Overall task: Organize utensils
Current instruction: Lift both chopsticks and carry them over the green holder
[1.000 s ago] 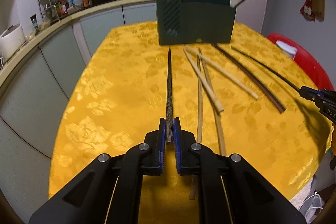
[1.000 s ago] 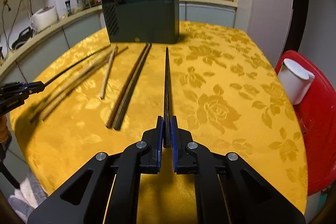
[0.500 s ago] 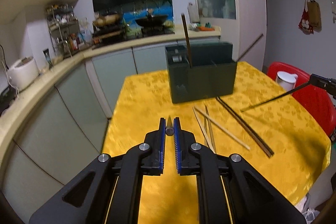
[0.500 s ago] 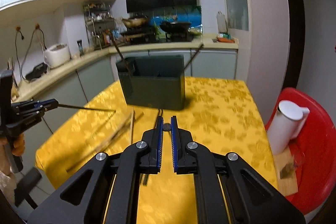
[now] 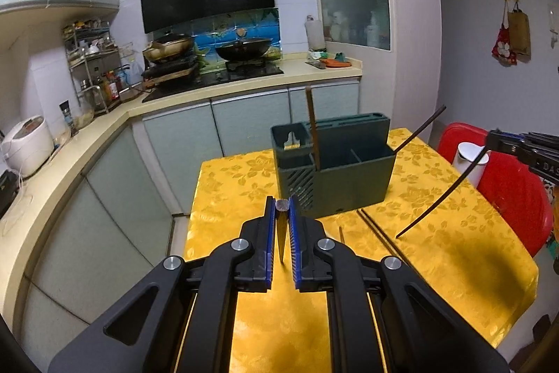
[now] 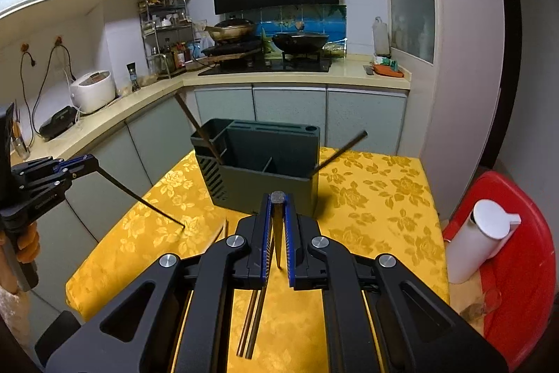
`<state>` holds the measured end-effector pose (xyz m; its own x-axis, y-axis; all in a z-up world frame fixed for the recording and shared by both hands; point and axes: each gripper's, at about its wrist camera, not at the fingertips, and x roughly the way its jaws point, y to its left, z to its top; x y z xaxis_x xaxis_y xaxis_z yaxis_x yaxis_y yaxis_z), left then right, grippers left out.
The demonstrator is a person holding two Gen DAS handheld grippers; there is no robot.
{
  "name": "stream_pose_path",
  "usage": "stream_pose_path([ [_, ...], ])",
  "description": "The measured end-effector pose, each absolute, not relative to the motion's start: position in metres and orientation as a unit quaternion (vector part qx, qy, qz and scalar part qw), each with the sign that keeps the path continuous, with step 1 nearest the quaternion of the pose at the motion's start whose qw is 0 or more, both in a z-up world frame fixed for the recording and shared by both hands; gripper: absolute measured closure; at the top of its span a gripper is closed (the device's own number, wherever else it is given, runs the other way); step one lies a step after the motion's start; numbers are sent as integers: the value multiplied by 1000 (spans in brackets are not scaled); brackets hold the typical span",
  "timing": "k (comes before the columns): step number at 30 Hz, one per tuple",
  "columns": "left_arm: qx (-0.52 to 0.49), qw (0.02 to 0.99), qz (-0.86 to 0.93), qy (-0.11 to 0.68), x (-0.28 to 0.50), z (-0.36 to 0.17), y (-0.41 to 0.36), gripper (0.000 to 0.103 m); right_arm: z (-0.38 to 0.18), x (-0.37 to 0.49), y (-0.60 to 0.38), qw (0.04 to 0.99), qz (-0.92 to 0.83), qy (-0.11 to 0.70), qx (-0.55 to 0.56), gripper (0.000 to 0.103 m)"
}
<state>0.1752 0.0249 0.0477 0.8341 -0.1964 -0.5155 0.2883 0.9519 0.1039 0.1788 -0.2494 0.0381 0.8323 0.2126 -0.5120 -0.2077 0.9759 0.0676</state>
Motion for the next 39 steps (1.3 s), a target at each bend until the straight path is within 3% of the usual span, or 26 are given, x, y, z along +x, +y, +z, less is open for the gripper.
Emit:
stream_pose_path([
  [10,85,942,-182,270,189,100,-1,96,97,203,-253,961,115,251,12,95],
  [24,73,951,-200,225,227,179,-58,96,150,239,-261,970,87,227,18,95],
  [39,55,949,-171,259,299,130,-77,96,120,297,-254,960,69,268,30,95],
])
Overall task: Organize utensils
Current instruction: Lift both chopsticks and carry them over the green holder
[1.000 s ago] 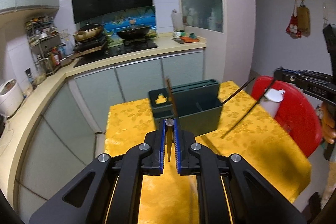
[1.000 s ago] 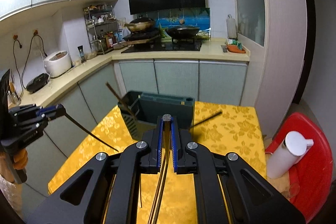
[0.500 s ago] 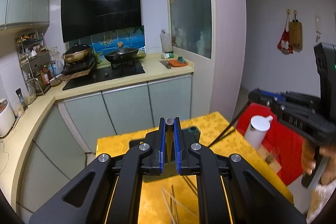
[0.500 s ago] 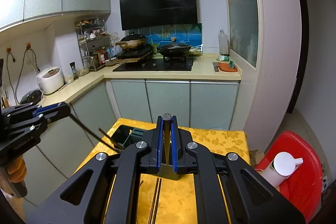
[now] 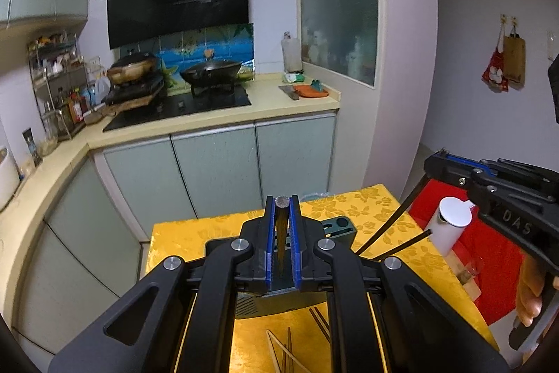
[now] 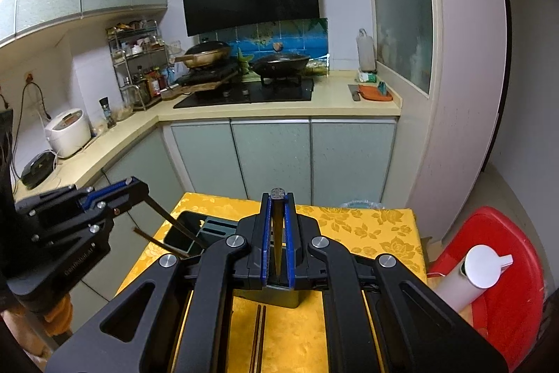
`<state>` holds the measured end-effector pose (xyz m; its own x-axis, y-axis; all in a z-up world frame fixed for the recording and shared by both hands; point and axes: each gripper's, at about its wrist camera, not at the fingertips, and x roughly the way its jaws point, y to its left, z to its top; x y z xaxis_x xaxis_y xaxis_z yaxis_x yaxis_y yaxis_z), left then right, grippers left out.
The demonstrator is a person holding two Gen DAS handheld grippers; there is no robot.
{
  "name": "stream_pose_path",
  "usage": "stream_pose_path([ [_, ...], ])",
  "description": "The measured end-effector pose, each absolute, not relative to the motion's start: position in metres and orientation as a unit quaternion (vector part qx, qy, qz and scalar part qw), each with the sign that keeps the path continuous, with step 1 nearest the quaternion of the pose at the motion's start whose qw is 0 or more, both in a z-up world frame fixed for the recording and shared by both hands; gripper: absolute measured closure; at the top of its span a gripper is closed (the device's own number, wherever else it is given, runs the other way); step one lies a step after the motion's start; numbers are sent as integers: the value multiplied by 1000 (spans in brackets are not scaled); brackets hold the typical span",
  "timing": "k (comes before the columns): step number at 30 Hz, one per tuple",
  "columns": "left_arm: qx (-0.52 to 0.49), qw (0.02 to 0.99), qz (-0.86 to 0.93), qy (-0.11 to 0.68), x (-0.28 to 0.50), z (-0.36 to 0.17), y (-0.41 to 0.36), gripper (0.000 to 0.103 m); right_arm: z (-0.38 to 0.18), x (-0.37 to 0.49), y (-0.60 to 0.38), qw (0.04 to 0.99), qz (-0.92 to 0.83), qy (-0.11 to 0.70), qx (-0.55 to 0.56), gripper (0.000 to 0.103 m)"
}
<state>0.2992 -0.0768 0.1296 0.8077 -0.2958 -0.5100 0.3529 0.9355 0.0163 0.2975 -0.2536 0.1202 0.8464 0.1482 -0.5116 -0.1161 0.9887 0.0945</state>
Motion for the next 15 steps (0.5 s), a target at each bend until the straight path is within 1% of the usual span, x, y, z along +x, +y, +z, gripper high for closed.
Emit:
stream_pose_path([
  [8,58,943,-166,283,308,97,-74,96,88,316,-240,949,75,306,21,95],
  [15,51,941,-157,294,314,82,-67,96,65,325,-231,944,72,322,19,95],
])
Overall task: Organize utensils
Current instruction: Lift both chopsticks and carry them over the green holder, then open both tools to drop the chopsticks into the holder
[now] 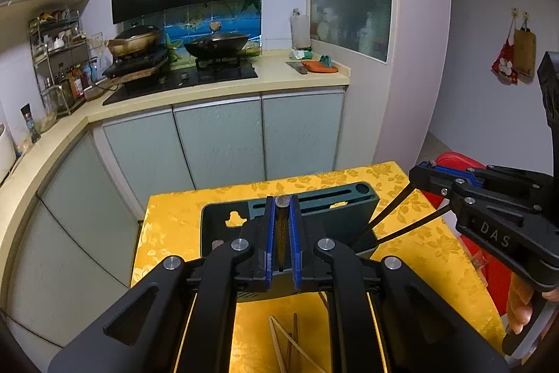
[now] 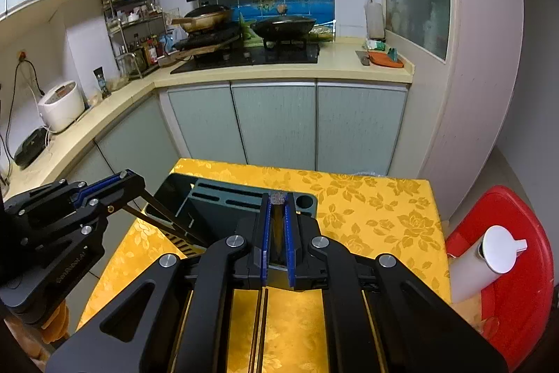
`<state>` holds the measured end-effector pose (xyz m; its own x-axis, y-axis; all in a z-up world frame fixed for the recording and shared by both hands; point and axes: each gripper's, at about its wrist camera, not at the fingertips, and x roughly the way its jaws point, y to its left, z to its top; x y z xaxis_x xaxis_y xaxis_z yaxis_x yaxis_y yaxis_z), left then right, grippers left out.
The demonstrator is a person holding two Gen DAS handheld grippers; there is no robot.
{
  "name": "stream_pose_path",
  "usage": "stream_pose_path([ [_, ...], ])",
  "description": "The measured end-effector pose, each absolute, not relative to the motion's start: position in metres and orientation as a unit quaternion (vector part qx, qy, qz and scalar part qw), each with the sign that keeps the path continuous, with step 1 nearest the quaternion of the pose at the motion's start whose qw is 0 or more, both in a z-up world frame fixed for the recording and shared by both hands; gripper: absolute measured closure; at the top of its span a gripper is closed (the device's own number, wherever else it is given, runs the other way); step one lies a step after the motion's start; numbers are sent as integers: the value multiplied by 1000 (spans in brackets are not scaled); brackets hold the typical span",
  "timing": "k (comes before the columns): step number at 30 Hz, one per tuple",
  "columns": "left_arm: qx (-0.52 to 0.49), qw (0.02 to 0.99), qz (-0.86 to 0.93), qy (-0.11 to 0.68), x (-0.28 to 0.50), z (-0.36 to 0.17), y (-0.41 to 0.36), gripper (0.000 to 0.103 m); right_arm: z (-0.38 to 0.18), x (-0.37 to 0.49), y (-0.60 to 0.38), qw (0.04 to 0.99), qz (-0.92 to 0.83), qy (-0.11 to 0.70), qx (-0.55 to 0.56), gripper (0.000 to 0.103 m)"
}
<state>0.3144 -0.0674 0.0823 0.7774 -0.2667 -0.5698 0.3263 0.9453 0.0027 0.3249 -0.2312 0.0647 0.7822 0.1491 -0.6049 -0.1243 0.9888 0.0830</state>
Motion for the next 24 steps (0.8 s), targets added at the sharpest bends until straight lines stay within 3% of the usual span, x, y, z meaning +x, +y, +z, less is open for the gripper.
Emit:
stream_pose_path([
  [3,47,942,-156,293,313,80,-64,94,62,325,-230,943,76,322,25,93],
  [5,48,942,-159,291,311,81,-63,87,62,324,-230,943,77,322,24,92],
  [6,48,943,-159,289,310,81,-63,75,62,323,-230,944,76,321,23,90],
  [7,47,944,-159,284,307,83,-61,62,63,321,-230,945,75,318,22,79],
  [8,46,946,-159,279,305,86,-59,56,64,319,-230,947,72,314,23,64],
  [10,43,949,-157,268,299,91,-57,46,69,314,-232,952,62,298,24,53],
  [13,41,953,-150,260,294,97,-52,33,74,308,-234,955,60,290,21,52],
  [18,48,964,-129,228,275,106,-43,16,85,291,-237,965,42,258,5,40],
  [24,69,969,-119,205,250,109,-38,10,100,258,-244,977,35,211,-10,37],
])
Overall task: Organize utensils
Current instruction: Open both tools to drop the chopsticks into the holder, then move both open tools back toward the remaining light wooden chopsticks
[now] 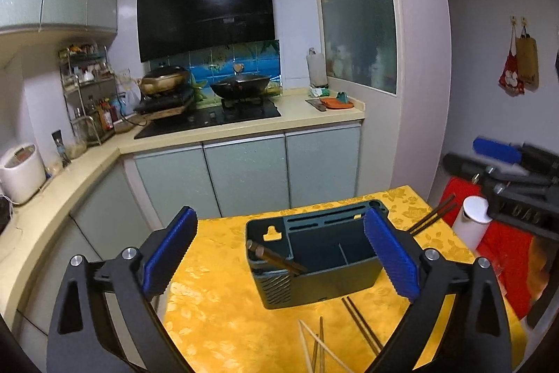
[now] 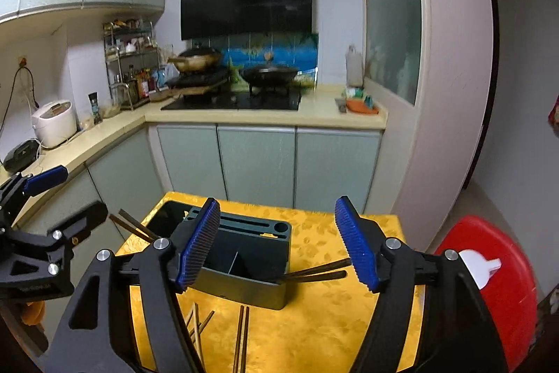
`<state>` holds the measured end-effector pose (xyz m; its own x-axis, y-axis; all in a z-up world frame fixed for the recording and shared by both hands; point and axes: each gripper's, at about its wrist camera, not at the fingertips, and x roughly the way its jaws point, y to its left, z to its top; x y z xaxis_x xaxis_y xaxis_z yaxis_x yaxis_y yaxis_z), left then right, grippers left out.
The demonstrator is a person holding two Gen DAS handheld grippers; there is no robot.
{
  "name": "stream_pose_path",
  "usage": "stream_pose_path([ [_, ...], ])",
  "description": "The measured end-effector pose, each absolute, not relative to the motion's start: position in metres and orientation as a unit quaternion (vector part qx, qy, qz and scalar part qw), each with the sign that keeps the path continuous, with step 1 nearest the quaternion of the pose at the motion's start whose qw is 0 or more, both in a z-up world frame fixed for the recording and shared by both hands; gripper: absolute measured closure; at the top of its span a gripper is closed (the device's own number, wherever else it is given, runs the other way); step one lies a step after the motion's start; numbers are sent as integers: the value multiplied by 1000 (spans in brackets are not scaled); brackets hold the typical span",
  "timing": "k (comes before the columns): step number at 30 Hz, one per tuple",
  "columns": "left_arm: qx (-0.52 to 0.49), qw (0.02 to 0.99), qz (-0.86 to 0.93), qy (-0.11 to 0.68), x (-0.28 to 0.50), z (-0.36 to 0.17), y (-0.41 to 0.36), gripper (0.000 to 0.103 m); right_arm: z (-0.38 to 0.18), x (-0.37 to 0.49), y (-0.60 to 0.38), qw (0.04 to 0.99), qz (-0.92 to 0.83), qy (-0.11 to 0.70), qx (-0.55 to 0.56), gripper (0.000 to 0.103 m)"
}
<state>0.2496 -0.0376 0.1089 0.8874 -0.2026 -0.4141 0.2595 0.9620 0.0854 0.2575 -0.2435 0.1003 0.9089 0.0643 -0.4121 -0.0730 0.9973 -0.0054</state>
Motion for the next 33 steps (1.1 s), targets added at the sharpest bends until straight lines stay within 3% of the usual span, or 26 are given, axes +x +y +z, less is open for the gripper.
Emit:
stream_pose_path([
  [14,105,969,-96,202,181,56,-19,9,64,167,-254,987,21,158,-20,36],
  [33,76,969,-80,222,125,-3,7,9,-7,88,-252,990,-10,132,-36,32],
])
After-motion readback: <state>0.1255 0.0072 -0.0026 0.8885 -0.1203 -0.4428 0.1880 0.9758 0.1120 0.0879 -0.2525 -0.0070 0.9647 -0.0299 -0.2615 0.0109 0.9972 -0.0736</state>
